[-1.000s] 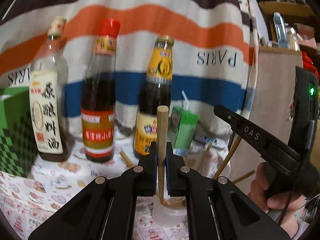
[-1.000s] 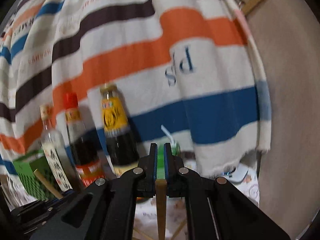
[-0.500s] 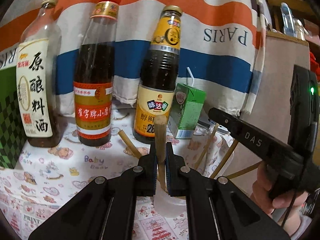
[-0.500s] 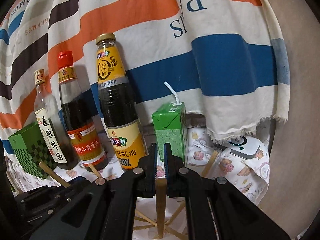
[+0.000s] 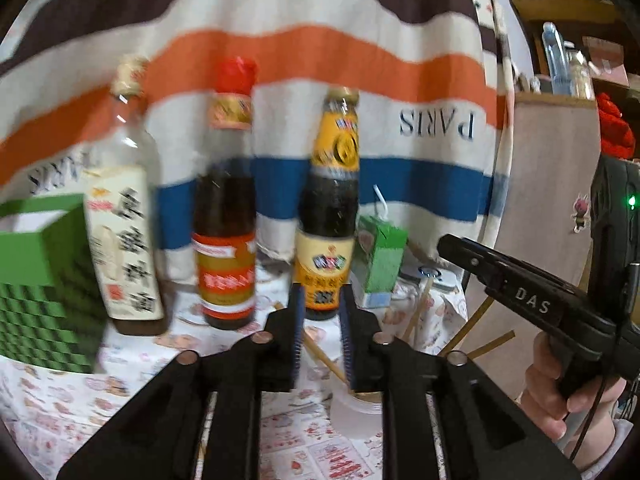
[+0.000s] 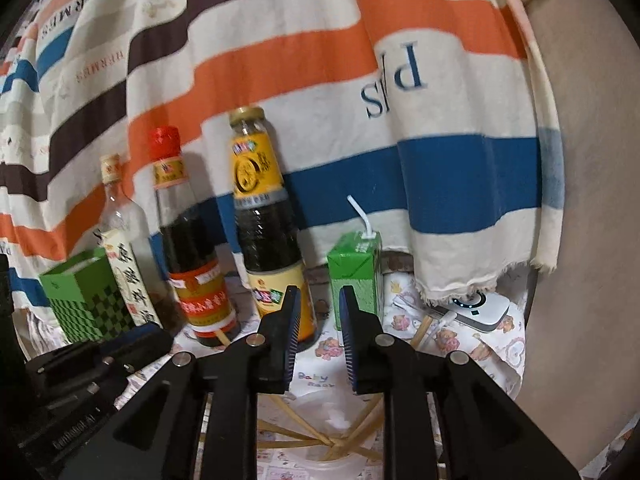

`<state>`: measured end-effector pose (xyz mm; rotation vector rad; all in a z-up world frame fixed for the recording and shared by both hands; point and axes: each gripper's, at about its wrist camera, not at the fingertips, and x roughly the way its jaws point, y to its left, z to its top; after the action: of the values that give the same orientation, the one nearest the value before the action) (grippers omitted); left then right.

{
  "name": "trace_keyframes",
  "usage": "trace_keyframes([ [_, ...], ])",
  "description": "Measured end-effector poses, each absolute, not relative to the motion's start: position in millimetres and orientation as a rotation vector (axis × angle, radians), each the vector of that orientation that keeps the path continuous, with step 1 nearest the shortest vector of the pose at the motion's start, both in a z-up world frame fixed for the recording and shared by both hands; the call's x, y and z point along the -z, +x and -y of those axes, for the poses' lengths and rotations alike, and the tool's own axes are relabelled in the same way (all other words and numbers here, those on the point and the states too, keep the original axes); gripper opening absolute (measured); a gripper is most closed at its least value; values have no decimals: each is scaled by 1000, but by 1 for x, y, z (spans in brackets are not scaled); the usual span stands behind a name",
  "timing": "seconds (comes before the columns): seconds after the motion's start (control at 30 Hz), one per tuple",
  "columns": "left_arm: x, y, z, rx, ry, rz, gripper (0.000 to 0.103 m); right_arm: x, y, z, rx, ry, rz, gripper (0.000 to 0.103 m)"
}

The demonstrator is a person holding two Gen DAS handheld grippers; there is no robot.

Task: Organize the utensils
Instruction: 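Lower both chopsticks into the cup and open both tools, then withdraw both open tools back over the remaining chopsticks and fork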

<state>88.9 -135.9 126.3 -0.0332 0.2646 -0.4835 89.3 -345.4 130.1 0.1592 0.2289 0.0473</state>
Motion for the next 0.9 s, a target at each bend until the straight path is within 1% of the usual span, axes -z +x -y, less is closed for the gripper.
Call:
trace_keyframes([
  [0.03,-129,85,130,472,-35,-254,24,-132,85,345,-48,162,-220,35],
  [0.07,-131,81,125,460,-36,-244,25,-135,79,344,-51,164,-206,45],
  [0.1,-132,76,118,448,-37,-235,26,-138,72,343,-57,163,-190,50],
  [0.13,-133,70,112,433,-35,-225,28,-140,64,341,-65,162,-180,50],
  [0.17,-135,65,106,416,-31,-214,32,-141,58,339,-78,167,-175,50],
  [0.2,-135,57,98,392,-28,-199,35,-142,52,338,-92,177,-172,53],
  [0.23,-135,50,92,373,-26,-187,42,-142,47,337,-105,188,-169,56],
  [0.27,-136,44,86,355,-24,-176,48,-142,40,336,-118,201,-163,61],
  [0.3,-136,36,79,328,-22,-162,51,-141,32,334,-127,208,-158,63],
  [0.37,-135,22,66,295,-26,-143,68,-140,20,329,-131,208,-156,64],
  [0.4,-135,15,59,281,-33,-134,72,-139,13,326,-140,213,-155,66],
  [0.47,-133,1,46,251,-49,-118,84,-135,2,321,-160,226,-158,70],
  [0.5,-131,-5,40,239,-56,-113,87,-133,-4,317,-163,229,-163,73],
  [0.57,-126,-15,28,225,-70,-113,98,-127,-11,311,-171,236,-172,74],
  [0.7,-110,-26,8,219,-89,-135,102,-109,-19,299,-220,252,-189,82],
  [0.9,-81,-22,-13,168,-127,-189,102,-74,-13,283,-232,225,-223,85],
])
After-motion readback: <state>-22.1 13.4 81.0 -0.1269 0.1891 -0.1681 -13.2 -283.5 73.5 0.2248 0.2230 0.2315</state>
